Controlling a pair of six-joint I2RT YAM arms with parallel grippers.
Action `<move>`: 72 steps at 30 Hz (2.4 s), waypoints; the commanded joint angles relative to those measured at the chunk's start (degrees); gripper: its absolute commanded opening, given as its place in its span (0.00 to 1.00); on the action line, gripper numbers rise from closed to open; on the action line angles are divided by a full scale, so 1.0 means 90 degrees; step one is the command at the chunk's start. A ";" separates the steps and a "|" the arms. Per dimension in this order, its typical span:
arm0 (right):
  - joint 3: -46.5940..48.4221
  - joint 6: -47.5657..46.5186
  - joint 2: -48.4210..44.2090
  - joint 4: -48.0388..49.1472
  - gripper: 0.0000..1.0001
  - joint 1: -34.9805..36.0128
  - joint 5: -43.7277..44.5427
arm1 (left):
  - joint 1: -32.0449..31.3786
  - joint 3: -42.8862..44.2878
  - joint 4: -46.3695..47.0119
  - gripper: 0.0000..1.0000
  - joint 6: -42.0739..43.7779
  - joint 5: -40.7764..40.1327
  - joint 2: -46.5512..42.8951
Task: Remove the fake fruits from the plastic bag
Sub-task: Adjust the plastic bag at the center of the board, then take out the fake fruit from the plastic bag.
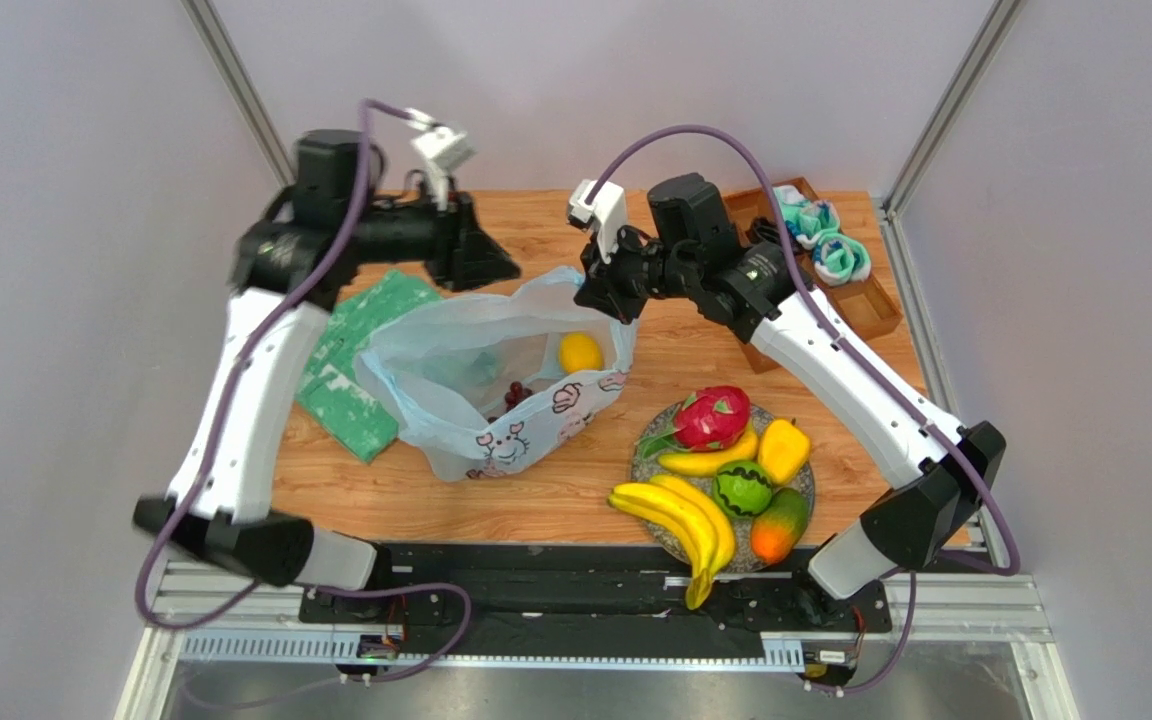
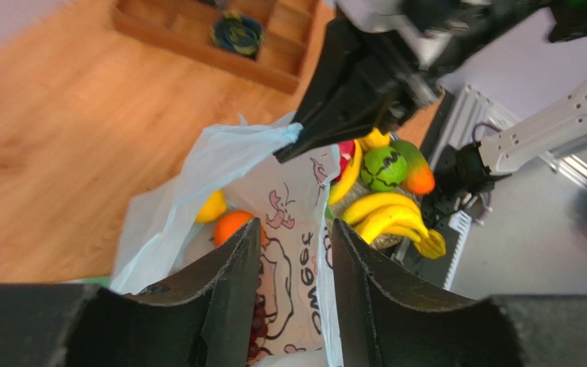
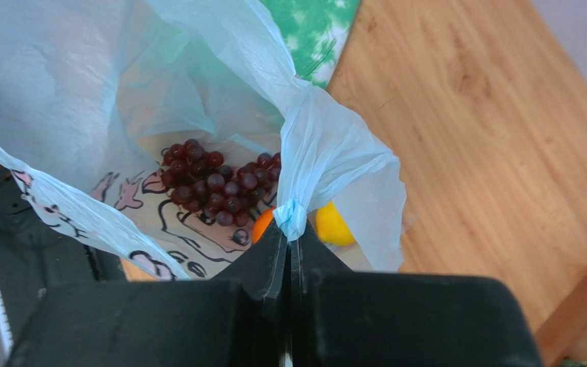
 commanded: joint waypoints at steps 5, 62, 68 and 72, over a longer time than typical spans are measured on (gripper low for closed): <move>-0.0466 0.0814 -0.0475 0.0085 0.00 -0.0100 0.0250 | -0.0748 -0.2719 0.1187 0.36 -0.1435 -0.1632 0.0352; -0.2615 0.0668 -0.1443 0.0085 0.00 -0.0442 -0.0335 | -0.2614 -0.4803 0.4207 0.80 -0.2598 -0.4408 0.2419; -0.2566 0.0658 -0.1336 0.0105 0.00 -0.0452 -0.0296 | -0.2692 -0.4529 0.4188 0.70 -0.2579 -0.4243 0.2820; -0.2498 0.0571 -0.1336 0.0124 0.00 -0.0472 -0.0082 | -0.2663 -0.4588 0.3624 0.39 -0.2248 -0.4077 0.2247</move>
